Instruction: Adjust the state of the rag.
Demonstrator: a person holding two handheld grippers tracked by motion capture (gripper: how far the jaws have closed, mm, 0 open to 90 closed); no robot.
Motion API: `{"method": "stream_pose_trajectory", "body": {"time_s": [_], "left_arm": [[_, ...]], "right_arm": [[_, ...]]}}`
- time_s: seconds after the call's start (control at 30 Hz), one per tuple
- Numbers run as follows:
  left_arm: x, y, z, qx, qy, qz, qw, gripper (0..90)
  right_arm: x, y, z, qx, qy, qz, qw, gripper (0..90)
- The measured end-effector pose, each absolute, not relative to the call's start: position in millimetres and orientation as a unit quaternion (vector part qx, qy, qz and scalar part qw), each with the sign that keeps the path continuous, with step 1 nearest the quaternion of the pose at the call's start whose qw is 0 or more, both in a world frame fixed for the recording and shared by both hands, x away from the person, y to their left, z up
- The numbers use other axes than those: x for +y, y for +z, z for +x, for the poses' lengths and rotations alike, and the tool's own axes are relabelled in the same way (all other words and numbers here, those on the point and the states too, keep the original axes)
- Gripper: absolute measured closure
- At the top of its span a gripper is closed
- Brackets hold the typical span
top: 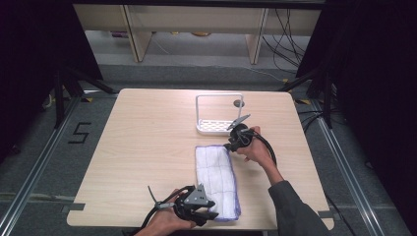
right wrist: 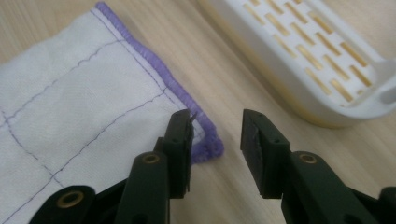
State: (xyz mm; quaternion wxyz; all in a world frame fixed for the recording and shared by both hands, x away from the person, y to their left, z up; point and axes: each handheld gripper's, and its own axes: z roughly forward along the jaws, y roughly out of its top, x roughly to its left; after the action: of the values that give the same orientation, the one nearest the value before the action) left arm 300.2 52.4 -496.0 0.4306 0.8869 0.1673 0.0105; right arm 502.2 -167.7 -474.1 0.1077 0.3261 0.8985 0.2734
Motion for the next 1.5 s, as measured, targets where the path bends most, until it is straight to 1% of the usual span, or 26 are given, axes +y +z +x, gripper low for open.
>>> {"method": "stream_pose_trajectory", "body": {"time_s": [0.03,0.1,0.13,0.23,0.3,0.37,0.4,0.47,0.5,0.57,0.6,0.63,0.67,0.73,0.8,0.87,0.93,1.03,1.13,1.17,1.2,1.27,1.3,1.37,1.43,1.5], "left_arm": [[56,-493,302,0.176,0.016,0.885,0.431,51.9],[64,-489,307,0.202,0.016,0.873,0.444,44.4],[67,-487,310,0.215,0.014,0.865,0.454,42.4],[78,-481,323,0.233,0.037,0.855,0.461,38.5],[84,-477,337,0.253,0.075,0.849,0.458,37.5],[89,-476,355,0.256,0.104,0.855,0.44,37.5],[91,-476,365,0.27,0.112,0.85,0.438,37.5],[93,-479,383,0.296,0.115,0.843,0.434,36.8],[95,-480,392,0.307,0.124,0.842,0.427,36.7],[97,-483,411,0.304,0.151,0.851,0.401,36.0],[98,-487,420,0.316,0.152,0.848,0.397,35.6],[98,-489,428,0.325,0.139,0.847,0.398,35.6],[98,-491,433,0.332,0.135,0.845,0.398,35.6],[97,-495,442,0.336,0.133,0.845,0.394,35.7],[94,-498,447,0.342,0.134,0.842,0.395,35.6],[92,-500,452,0.346,0.124,0.842,0.396,35.6],[89,-502,458,0.346,0.119,0.843,0.394,35.9],[84,-505,466,0.359,0.105,0.836,0.402,37.5],[78,-509,470,0.344,0.102,0.844,0.4,39.8],[77,-510,471,0.343,0.1,0.843,0.401,42.2],[75,-511,471,0.345,0.101,0.842,0.402,44.0],[72,-512,472,0.333,0.104,0.848,0.398,48.9],[70,-512,472,0.327,0.11,0.851,0.395,51.2],[69,-512,471,0.318,0.115,0.856,0.392,57.5],[69,-512,471,0.31,0.116,0.858,0.392,64.1],[71,-511,470,0.312,0.119,0.857,0.392,69.4]], "right_arm": [[-170,-472,501,0.892,0.286,0.331,0.11,56.3],[-175,-468,497,0.88,0.309,0.345,0.1,53.8],[-177,-467,496,0.876,0.316,0.352,0.098,51.4],[-181,-466,491,0.871,0.308,0.37,0.099,43.4],[-181,-470,489,0.867,0.316,0.375,0.088,41.2],[-181,-476,490,0.869,0.317,0.366,0.104,40.5],[-181,-476,489,0.868,0.312,0.372,0.1,40.5],[-180,-480,489,0.866,0.315,0.374,0.104,39.9],[-179,-483,490,0.863,0.317,0.376,0.11,39.5],[-176,-484,490,0.866,0.303,0.384,0.104,39.1],[-175,-485,491,0.863,0.308,0.384,0.109,39.0],[-174,-485,491,0.867,0.3,0.386,0.1,38.9],[-173,-486,491,0.866,0.303,0.384,0.106,38.8],[-171,-488,493,0.863,0.308,0.382,0.119,38.8],[-169,-486,493,0.861,0.309,0.388,0.116,39.0],[-169,-485,494,0.857,0.309,0.392,0.124,39.7],[-168,-484,494,0.853,0.312,0.4,0.121,39.9],[-167,-487,496,0.855,0.306,0.399,0.126,40.3],[-167,-489,497,0.856,0.305,0.398,0.127,41.0],[-165,-492,497,0.851,0.311,0.402,0.134,41.0],[-165,-492,497,0.855,0.304,0.4,0.13,41.2],[-163,-495,496,0.859,0.299,0.391,0.138,41.3],[-162,-495,496,0.86,0.296,0.392,0.135,41.0],[-160,-499,495,0.86,0.297,0.389,0.144,41.1],[-160,-498,494,0.864,0.291,0.385,0.144,41.5],[-160,-499,491,0.863,0.293,0.385,0.144,43.7]]}}
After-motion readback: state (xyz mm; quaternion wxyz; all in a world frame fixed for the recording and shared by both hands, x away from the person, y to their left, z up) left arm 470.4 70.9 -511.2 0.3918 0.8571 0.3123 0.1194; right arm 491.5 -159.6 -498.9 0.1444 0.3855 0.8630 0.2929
